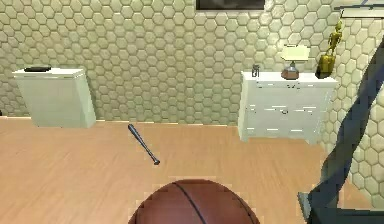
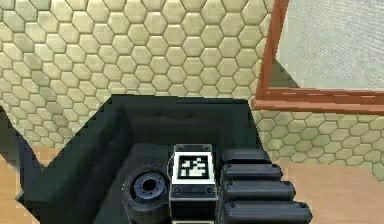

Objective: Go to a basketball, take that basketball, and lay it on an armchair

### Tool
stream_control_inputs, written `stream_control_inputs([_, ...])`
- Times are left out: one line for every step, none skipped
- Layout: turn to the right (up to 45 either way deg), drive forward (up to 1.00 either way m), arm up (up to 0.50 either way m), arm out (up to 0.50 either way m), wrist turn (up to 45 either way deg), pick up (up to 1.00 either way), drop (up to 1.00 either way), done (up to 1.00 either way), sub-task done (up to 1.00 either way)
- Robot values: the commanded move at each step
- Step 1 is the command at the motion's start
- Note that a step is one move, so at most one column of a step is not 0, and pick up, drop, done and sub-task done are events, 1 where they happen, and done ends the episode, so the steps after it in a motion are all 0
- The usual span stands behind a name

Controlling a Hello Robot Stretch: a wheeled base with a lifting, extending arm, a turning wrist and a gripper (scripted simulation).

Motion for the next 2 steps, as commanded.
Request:
stream_control_inputs([45.0, 0.00, 0.00, 0.00, 0.0, 0.00, 0.00, 0.00, 0.00])
stream_control_inputs([45.0, 0.00, 0.00, 0.00, 0.0, 0.00, 0.00, 0.00, 0.00])
